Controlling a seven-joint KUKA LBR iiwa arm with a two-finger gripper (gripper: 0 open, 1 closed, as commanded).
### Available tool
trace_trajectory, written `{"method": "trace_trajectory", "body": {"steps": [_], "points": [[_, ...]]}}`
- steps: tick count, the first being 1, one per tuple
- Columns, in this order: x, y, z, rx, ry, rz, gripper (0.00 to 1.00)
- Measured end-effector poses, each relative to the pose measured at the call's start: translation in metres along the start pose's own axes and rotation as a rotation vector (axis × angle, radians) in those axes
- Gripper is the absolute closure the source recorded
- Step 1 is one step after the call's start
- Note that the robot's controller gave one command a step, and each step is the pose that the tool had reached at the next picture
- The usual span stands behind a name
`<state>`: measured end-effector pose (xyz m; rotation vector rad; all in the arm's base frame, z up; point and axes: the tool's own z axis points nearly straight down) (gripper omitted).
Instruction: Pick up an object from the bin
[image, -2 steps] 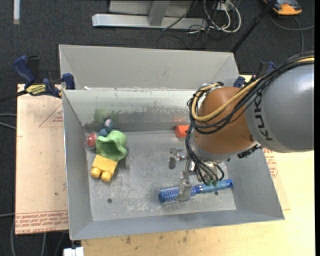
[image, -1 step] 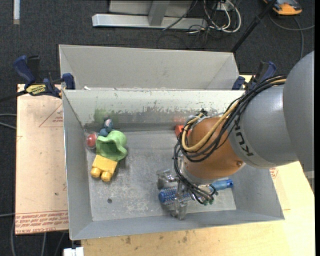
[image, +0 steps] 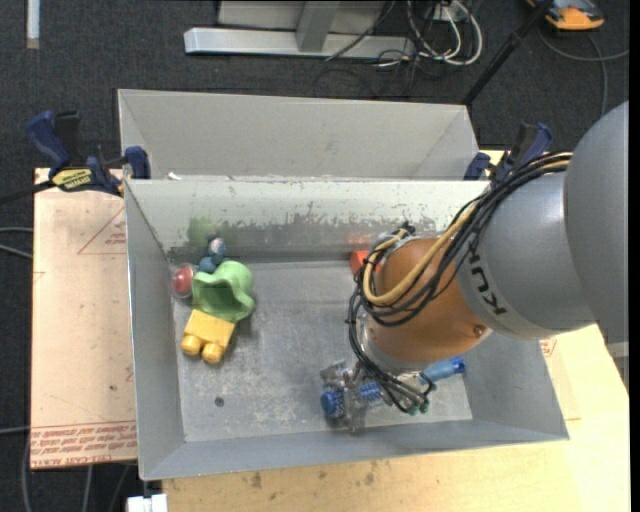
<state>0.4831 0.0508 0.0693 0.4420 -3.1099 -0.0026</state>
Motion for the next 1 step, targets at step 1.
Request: {"method": "trace_trajectory", "body": {"steps": [1], "points": [[-0.0233,-0.0044,-0.1642,0.003,-0.01,-0.108,1.0]]}}
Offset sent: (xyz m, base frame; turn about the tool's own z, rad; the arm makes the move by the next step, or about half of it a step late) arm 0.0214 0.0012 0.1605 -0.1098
